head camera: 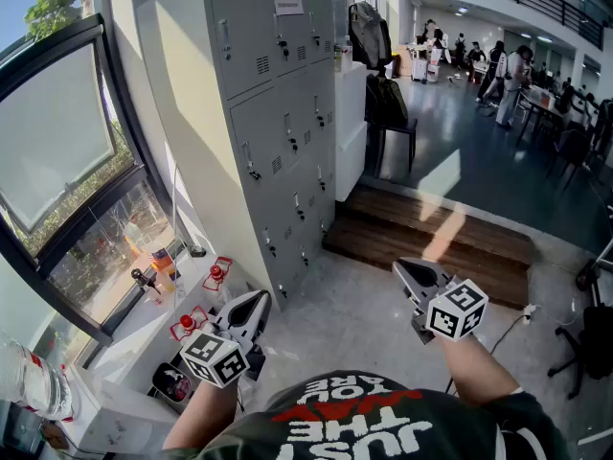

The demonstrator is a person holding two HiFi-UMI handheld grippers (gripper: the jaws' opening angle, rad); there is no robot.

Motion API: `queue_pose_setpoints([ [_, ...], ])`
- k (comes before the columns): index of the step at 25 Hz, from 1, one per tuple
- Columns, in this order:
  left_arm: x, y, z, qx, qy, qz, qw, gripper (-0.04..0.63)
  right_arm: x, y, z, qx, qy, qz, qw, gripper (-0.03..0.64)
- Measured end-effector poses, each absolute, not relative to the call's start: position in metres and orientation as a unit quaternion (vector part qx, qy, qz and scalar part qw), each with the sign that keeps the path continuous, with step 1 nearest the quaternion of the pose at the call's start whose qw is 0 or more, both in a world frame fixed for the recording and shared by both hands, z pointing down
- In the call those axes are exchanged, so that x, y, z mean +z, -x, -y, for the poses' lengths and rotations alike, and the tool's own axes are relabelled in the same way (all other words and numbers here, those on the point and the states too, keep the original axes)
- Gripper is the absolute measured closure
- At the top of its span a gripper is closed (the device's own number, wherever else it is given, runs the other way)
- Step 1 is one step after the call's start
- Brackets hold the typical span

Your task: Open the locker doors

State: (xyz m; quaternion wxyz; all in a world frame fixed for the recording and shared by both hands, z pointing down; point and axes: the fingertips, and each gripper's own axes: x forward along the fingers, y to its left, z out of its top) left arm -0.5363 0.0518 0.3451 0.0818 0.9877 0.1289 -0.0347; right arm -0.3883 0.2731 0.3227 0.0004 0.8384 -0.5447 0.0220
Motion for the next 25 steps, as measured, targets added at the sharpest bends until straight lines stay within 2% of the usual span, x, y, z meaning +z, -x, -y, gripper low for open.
queue_pose_setpoints([
  [7, 0.345, 0.529, -0.044, -0.035, -0.987, -0.131, 0.086, 0.591, 0.324, 0.383, -0.265, 0.022, -0.839, 0.544, 0.002, 0.584],
  [15, 0.348, 0.506, -0.058, -0.024, -0.987, -0.136, 0.086, 0.591, 0.323, 0.363, -0.276, 0.031, -0.842, 0.538, -0.035, 0.583],
  [25, 0.347, 0.419, -0.156, -0.023, -0.982, -0.163, 0.096, 0.591, 0.331, 0.304, -0.357, 0.039, -0.834, 0.549, -0.027, 0.583],
])
